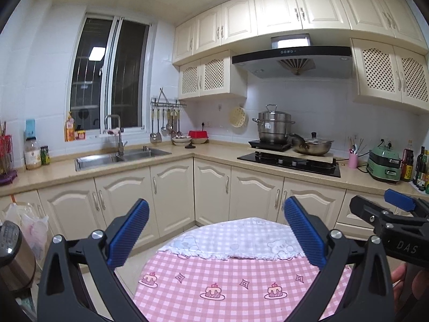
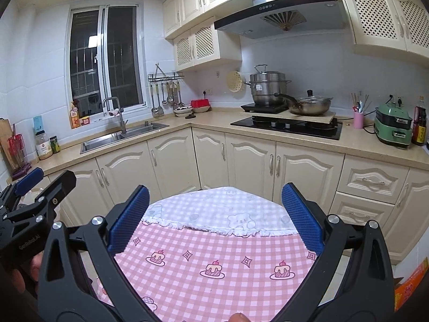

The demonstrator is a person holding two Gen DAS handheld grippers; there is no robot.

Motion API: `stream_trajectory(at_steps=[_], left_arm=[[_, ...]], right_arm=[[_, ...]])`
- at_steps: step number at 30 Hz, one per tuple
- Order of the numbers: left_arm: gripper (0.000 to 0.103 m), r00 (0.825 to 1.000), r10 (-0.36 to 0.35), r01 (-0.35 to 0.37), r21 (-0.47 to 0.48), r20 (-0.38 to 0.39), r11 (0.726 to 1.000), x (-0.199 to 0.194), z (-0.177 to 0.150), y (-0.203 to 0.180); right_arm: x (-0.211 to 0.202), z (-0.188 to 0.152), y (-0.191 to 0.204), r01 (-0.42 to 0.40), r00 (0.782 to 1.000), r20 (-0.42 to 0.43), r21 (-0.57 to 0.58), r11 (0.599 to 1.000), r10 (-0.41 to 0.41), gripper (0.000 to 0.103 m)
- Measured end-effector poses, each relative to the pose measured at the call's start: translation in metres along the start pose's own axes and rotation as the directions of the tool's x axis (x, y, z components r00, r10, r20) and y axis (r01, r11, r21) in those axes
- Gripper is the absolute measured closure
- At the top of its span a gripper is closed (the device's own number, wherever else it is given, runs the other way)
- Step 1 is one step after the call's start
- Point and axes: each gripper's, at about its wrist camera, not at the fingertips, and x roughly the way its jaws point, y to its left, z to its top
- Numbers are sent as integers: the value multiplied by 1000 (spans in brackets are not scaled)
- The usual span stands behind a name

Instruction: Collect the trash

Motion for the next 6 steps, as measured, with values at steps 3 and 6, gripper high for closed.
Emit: stream_trajectory(at_steps=[3,6], left_arm=[[4,999,33,-33,1,-3,999,4,-2,0],[4,999,32,-32,-2,-11,999,5,-3,1]], right_arm=[[1,-1,3,-6,1000,-2,-5,1000,6,6],[2,-1,4,-8,1000,-3,-5,1000,8,6]])
